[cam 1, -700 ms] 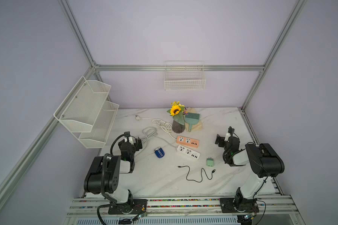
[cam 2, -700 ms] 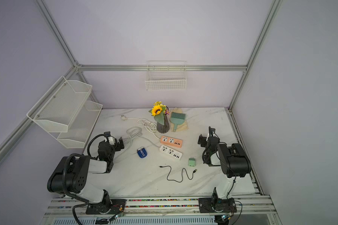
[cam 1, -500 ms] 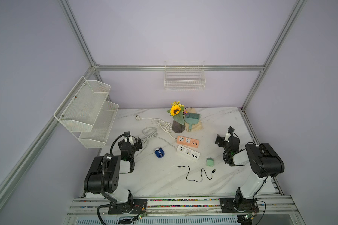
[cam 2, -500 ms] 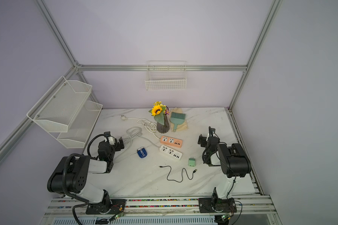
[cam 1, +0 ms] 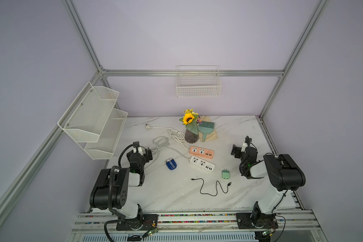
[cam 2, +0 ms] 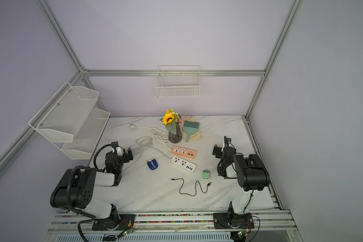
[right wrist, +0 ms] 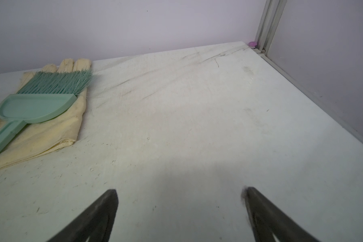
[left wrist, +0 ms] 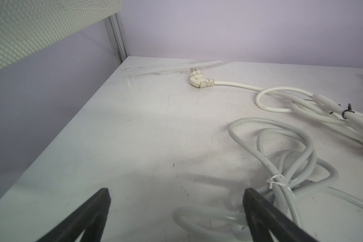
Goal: Charge the electric shaver
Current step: Pick up the charging cable from the center of the board.
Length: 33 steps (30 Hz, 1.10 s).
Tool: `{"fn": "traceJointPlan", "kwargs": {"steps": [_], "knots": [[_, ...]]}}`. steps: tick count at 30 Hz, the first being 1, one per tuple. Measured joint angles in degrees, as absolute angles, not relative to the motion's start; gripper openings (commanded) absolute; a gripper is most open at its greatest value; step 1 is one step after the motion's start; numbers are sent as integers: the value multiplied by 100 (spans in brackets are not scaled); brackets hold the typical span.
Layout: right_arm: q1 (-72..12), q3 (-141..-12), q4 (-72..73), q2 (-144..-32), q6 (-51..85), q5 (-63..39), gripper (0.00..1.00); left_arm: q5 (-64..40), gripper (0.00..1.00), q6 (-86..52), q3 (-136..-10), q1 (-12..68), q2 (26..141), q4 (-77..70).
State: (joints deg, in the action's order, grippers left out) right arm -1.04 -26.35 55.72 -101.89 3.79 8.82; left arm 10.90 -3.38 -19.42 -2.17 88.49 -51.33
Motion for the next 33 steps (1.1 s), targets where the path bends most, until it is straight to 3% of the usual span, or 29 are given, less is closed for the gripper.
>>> {"fn": "traceJointPlan", "kwargs": {"steps": [4, 10, 12, 16, 21, 24, 29, 33], "knots": [[-115, -2650, 5273, -9944, 401, 1070, 97, 1184, 100, -333, -1973, -207, 8420, -4729], [-454, -3343, 3857, -8423, 460, 1509, 97, 1706, 100, -333, -2445, 165, 6925, -3756], [-558, -4195, 2816, -7988, 913, 1660, 97, 2003, 100, -556, -3061, 307, 6608, -3087], [-537, -6543, 792, -7837, 2458, 1546, 97, 2484, 100, -2416, -5468, 281, 6578, -436], [-399, -7940, -1116, -8001, 3277, 1162, 97, 1708, 100, -3931, -6541, -314, 6696, 952], [-733, -8737, -2593, -8475, 3369, 1323, 94, 1048, 100, -4460, -6608, -252, 6980, 1605], [-1855, -8984, -4893, -8707, 3463, 1439, 89, 239, 97, -4849, -6510, 622, 7310, 2762], [-2477, -8143, -5964, -8335, 3734, 1190, 85, -242, 92, -4899, -6215, 1643, 7279, 3256]]}}
